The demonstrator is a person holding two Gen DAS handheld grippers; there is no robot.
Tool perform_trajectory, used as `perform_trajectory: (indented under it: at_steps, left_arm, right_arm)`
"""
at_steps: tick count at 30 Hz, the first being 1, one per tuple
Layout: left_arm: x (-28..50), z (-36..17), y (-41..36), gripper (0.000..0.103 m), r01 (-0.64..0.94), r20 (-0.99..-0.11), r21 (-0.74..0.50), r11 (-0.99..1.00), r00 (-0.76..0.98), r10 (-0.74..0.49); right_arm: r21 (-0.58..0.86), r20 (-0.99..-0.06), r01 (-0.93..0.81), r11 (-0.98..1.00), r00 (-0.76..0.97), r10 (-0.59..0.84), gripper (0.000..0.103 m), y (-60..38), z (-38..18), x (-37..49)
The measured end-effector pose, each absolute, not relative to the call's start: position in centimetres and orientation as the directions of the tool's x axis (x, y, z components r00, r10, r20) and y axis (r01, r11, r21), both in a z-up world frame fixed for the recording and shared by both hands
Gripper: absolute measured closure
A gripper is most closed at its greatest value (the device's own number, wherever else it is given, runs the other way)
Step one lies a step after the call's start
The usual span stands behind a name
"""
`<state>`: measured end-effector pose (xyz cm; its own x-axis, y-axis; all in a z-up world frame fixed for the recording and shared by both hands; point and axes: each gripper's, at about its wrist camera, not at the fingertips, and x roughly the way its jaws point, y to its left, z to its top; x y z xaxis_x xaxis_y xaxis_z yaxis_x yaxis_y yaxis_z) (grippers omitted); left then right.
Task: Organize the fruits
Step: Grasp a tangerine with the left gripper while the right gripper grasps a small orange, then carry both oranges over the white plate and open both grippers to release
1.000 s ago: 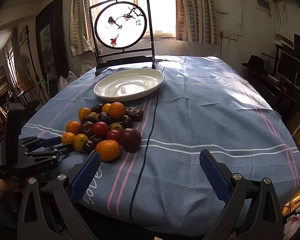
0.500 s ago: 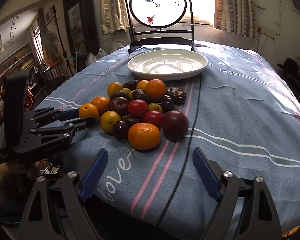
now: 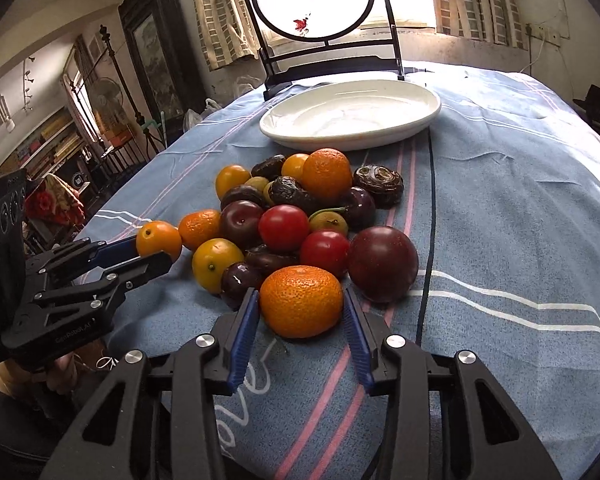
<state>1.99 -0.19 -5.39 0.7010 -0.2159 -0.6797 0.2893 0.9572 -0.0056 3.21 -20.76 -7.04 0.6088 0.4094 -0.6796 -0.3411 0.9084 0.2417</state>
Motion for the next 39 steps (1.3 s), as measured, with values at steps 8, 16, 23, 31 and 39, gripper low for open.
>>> perform_trajectory:
  at_steps: [8,16,23,31,39]
  left_arm:
    - [1.9,-4.4,0.7,0.067,0.282,-0.666,-0.039,0.959,0.708,-0.235]
    - [1.9,-2.5,0.8,0.067,0.287,-0.625,-0.053,0.956,0.737,-0.256]
    - [5.0,-0.7,0.0,0.067,0.315,-0.614,-0.066,0.947,0.735,-0.288]
    - [15.2,-0.3,-3.0,0.067,0.344,-0.693,-0.114,0.932,0.645,-0.323]
    - [25.6,-2.6,-4.4,0.066,0.284,-0.792,-0.138,0.949,0.544,-0.278]
  right_arm:
    - [0.284,-0.606,-0.355,0.891,0.653,0.454,0.062,-22.3,-4.9,1.5]
    - [0.307,-0.540,-0.348,0.886,0.703,0.463,0.062,-24.3,-2.0,2.3]
    - [0.322,-0.537,-0.353,0.878,0.696,0.476,0.062,-24.4,-0.5,5.7]
    - [0.336,-0.612,-0.297,0.894,0.652,0.447,0.061,-23.4,0.9,16.0]
    - [0.297,-0.687,-0.244,0.923,0.617,0.384,0.048,-22.2,-1.4,24.7]
